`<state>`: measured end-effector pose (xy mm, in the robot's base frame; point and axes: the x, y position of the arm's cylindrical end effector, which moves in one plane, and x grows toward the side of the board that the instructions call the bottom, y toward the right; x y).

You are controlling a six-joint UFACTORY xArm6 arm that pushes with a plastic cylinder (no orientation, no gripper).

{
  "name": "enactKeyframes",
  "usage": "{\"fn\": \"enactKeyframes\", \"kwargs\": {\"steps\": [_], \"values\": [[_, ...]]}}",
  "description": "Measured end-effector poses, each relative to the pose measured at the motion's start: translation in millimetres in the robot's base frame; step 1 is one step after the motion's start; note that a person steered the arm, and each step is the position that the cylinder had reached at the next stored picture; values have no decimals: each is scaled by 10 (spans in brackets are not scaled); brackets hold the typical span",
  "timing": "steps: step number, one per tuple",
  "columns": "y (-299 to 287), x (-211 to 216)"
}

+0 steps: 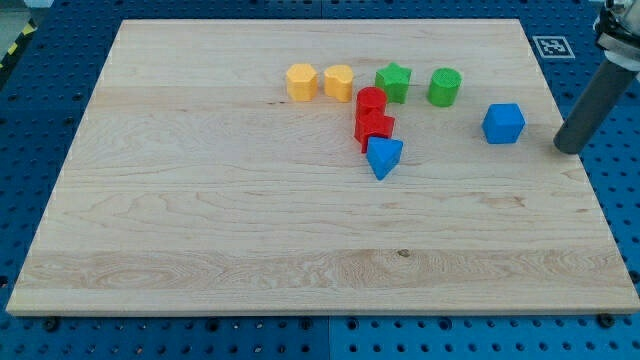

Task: Push the blue cube towards down

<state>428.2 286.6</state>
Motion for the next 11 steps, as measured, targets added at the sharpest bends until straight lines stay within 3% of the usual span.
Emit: {"fn": "enactKeyframes", "kwargs": {"steps": [2, 5, 7, 10, 11], "values": [[-67, -583], [-567, -649], [-712, -32], [-984, 555], [-428, 557]]}}
